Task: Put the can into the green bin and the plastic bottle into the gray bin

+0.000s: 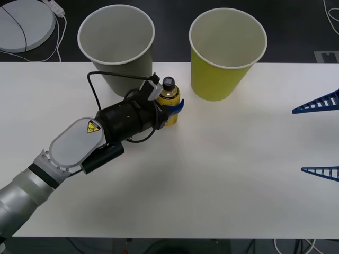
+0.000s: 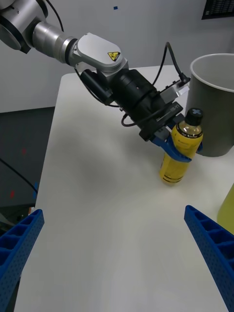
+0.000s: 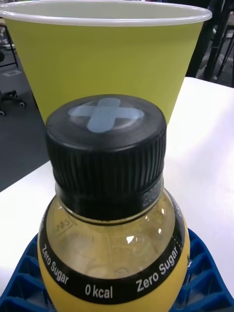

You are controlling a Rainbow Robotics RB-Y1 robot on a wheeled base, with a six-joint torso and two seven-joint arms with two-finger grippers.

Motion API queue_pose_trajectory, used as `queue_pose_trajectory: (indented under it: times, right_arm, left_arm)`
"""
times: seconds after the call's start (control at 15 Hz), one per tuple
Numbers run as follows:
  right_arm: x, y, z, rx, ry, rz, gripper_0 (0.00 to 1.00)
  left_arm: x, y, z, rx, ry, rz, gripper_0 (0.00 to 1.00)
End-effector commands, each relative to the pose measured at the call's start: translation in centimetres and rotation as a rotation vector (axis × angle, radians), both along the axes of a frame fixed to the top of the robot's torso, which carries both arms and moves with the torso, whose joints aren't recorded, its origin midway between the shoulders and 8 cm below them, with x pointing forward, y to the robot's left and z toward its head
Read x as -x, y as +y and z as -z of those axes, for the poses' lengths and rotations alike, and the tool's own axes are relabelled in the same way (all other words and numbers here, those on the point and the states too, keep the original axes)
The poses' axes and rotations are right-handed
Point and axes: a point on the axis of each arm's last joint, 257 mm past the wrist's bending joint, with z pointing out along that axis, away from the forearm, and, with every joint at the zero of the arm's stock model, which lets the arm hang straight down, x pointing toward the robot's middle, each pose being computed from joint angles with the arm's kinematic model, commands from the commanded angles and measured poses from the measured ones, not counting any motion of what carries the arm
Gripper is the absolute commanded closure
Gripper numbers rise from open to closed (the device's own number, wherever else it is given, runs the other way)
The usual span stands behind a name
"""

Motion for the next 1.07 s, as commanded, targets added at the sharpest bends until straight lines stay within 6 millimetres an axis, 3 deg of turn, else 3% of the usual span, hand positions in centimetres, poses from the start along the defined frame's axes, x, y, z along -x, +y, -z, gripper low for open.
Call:
queue_pose_trajectory:
  times: [0.07, 1.07]
  right_arm:
    - [0.0, 0.0, 0.0, 0.0, 0.0, 0.0, 0.0]
    - [0.0, 0.0, 0.0, 0.0, 0.0, 0.0, 0.0]
  left_arm:
    - [0.0, 0.5, 0.0, 0.007, 0.012, -0.004, 1.0]
    - [3.7, 3.9, -0.6, 0.059, 0.005, -0.051, 1.0]
